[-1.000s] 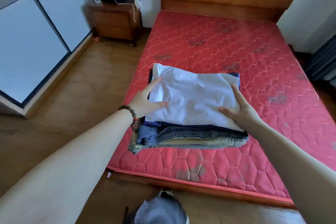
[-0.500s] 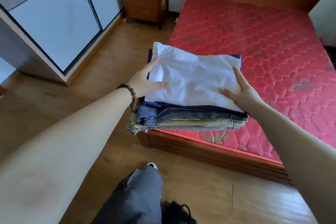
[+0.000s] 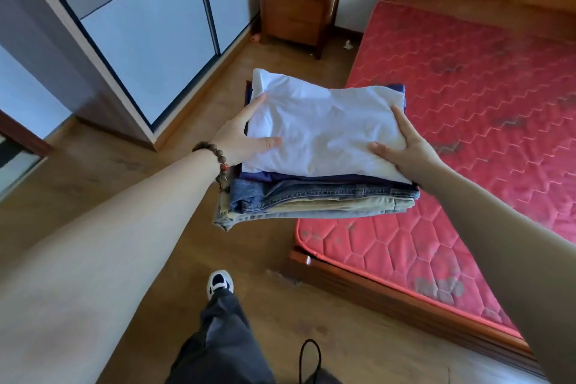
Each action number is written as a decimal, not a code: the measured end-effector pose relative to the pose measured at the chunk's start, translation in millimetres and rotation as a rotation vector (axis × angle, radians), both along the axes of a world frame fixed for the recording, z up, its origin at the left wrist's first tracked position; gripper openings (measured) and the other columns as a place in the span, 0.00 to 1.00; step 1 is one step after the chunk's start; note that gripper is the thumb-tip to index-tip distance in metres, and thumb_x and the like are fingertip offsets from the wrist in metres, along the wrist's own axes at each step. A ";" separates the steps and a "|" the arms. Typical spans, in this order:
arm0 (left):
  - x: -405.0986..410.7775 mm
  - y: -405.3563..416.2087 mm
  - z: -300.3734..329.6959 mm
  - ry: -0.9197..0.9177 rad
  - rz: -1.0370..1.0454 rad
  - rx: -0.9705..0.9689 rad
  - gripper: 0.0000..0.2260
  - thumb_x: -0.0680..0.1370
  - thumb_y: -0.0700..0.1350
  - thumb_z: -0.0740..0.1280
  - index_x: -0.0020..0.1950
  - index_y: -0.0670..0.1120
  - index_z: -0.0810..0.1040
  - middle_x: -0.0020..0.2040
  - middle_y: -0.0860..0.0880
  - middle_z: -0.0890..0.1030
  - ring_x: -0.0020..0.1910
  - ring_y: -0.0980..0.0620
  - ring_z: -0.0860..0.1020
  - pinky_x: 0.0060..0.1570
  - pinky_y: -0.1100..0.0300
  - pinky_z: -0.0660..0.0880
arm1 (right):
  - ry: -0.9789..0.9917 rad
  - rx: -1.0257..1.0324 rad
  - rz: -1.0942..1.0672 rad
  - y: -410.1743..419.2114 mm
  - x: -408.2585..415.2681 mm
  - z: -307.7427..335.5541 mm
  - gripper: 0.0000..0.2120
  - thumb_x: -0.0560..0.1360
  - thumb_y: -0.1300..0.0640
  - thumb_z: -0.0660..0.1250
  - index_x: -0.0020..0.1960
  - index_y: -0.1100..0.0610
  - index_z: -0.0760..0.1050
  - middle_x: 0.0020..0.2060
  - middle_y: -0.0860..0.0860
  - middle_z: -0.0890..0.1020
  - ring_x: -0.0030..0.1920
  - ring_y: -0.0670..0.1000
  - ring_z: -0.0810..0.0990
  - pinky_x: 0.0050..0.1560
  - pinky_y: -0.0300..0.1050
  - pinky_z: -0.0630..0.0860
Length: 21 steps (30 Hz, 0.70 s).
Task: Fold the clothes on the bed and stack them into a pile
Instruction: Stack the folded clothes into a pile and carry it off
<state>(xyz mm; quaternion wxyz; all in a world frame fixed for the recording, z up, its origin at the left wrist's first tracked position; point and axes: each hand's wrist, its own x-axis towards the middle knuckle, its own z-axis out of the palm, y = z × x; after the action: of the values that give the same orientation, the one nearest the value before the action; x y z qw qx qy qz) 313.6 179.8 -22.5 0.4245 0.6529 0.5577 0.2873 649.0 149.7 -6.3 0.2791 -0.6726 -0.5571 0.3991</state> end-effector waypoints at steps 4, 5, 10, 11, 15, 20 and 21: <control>-68.3 79.7 -2.1 0.000 -0.020 -0.015 0.42 0.69 0.58 0.76 0.76 0.66 0.54 0.69 0.70 0.58 0.68 0.69 0.55 0.64 0.66 0.57 | 0.020 -0.013 -0.020 75.4 -68.3 -12.0 0.42 0.67 0.37 0.74 0.71 0.26 0.51 0.63 0.44 0.74 0.53 0.48 0.79 0.50 0.40 0.74; -84.4 99.0 -0.5 0.002 -0.029 -0.016 0.43 0.69 0.58 0.75 0.77 0.65 0.54 0.69 0.70 0.58 0.69 0.69 0.55 0.65 0.66 0.56 | 0.029 -0.019 -0.025 93.3 -84.3 -12.4 0.42 0.67 0.37 0.74 0.71 0.26 0.52 0.63 0.44 0.74 0.53 0.48 0.79 0.49 0.39 0.74; -142.3 196.1 6.0 0.037 -0.045 -0.004 0.43 0.68 0.59 0.76 0.76 0.66 0.54 0.75 0.64 0.58 0.69 0.67 0.56 0.66 0.63 0.57 | 0.050 -0.033 -0.080 176.0 -145.1 -9.1 0.41 0.67 0.38 0.74 0.70 0.25 0.52 0.60 0.44 0.75 0.51 0.48 0.80 0.51 0.44 0.78; -149.4 214.9 5.6 0.046 -0.051 -0.001 0.43 0.67 0.60 0.76 0.76 0.67 0.54 0.75 0.64 0.59 0.69 0.67 0.56 0.66 0.63 0.57 | 0.051 -0.037 -0.089 191.5 -152.8 -7.9 0.41 0.67 0.39 0.74 0.71 0.25 0.52 0.60 0.43 0.75 0.50 0.47 0.80 0.49 0.43 0.78; -163.5 283.5 -1.0 0.008 -0.080 0.002 0.42 0.67 0.61 0.76 0.75 0.67 0.55 0.71 0.70 0.58 0.69 0.68 0.56 0.64 0.64 0.57 | 0.025 -0.044 -0.113 250.7 -168.6 -4.8 0.41 0.68 0.39 0.74 0.72 0.27 0.52 0.59 0.43 0.74 0.49 0.46 0.80 0.47 0.41 0.77; -152.8 374.3 -18.4 -0.013 -0.107 -0.006 0.41 0.67 0.62 0.75 0.73 0.70 0.55 0.68 0.73 0.58 0.68 0.70 0.57 0.64 0.65 0.58 | 0.006 -0.057 -0.159 329.6 -161.8 -13.5 0.41 0.68 0.38 0.73 0.71 0.25 0.50 0.59 0.42 0.72 0.47 0.42 0.77 0.41 0.36 0.74; -148.4 396.3 -22.5 -0.018 -0.120 -0.012 0.41 0.67 0.62 0.75 0.73 0.70 0.55 0.68 0.73 0.58 0.68 0.70 0.57 0.64 0.65 0.57 | 0.003 -0.061 -0.168 348.2 -158.0 -16.5 0.41 0.68 0.38 0.73 0.71 0.26 0.50 0.58 0.42 0.72 0.46 0.41 0.77 0.38 0.34 0.73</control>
<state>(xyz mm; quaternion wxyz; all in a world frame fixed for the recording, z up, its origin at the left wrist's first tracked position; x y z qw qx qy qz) 165.2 576.1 -45.0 0.4496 0.6800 0.5156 0.2639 491.0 497.8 -22.8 0.2922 -0.7245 -0.4858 0.3921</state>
